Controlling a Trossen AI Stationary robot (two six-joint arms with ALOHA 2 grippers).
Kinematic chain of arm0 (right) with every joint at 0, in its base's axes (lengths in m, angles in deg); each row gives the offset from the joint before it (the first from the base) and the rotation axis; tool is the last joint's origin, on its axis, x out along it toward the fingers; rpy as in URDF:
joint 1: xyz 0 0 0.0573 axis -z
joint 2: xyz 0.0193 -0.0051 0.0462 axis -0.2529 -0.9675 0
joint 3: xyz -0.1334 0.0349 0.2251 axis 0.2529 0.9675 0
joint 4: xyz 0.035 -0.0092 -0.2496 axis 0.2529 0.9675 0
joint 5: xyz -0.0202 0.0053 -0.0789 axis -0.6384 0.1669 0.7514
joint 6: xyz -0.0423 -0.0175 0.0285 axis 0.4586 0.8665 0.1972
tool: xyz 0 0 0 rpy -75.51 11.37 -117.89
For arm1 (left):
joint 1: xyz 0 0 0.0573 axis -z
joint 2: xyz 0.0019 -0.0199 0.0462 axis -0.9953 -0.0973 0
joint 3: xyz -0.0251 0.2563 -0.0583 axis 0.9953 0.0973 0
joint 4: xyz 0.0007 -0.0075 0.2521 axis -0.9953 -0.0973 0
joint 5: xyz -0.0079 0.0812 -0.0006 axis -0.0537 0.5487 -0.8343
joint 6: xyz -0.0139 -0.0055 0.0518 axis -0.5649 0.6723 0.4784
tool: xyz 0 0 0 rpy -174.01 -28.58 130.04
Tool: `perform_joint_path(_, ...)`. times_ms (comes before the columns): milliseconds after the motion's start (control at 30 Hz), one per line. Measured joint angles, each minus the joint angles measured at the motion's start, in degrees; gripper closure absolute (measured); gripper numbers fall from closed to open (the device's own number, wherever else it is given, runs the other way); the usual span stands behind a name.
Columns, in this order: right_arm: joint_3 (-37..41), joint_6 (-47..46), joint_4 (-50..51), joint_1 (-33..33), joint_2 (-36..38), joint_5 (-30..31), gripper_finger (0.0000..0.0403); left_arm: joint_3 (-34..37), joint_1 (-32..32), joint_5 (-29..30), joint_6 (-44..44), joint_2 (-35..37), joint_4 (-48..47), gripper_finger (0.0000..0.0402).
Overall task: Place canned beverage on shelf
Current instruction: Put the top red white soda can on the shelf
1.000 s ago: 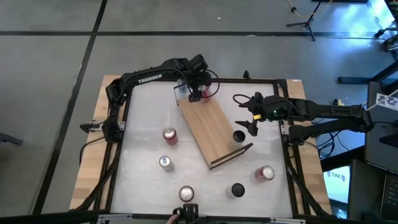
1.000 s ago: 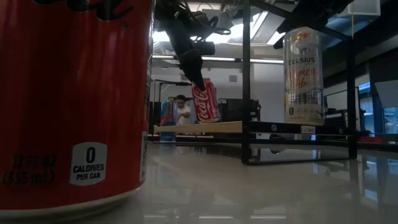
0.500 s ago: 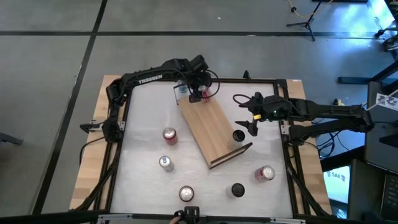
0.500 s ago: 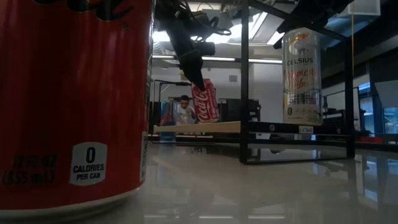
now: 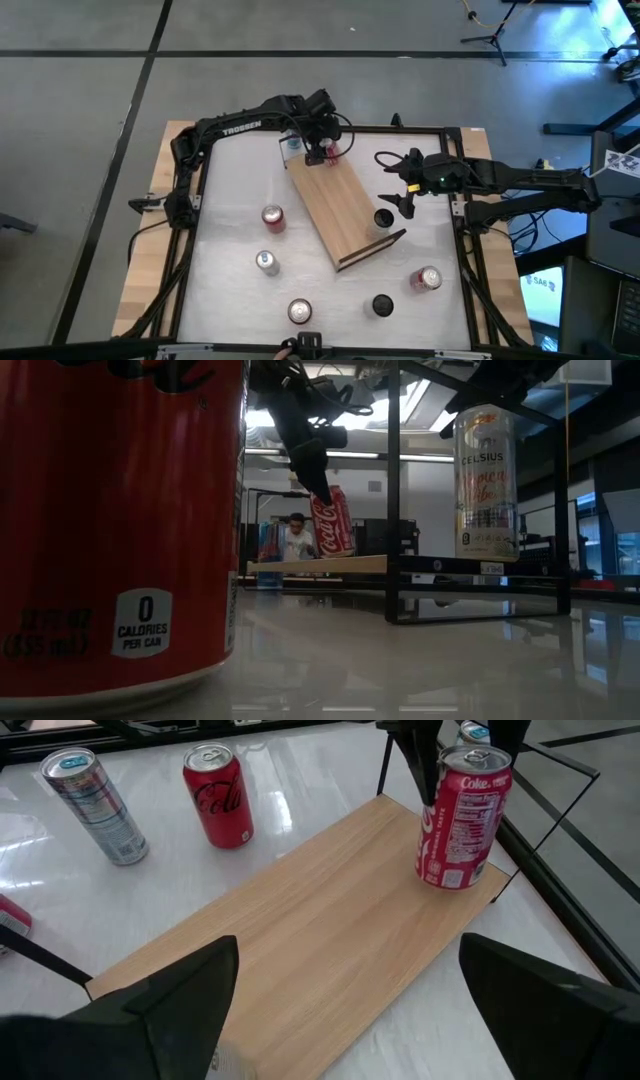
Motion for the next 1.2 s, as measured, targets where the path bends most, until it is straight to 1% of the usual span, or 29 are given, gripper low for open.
perform_joint_path(533,0.0,0.0,0.0,0.0,0.0,0.0,0.0029,0.1,0.1,-0.1,-0.8,0.0,-0.4,0.0116)
perform_joint_path(967,0.0,0.0,0.0,0.0,0.0,0.0,0.0029,0.1,0.5,0.3,-0.9,-1.3,0.3,0.0116)
perform_joint_path(1200,0.0,0.0,0.0,0.0,0.0,0.0,0.0029,0.1,0.5,0.5,-0.9,-1.4,0.9,0.0099)
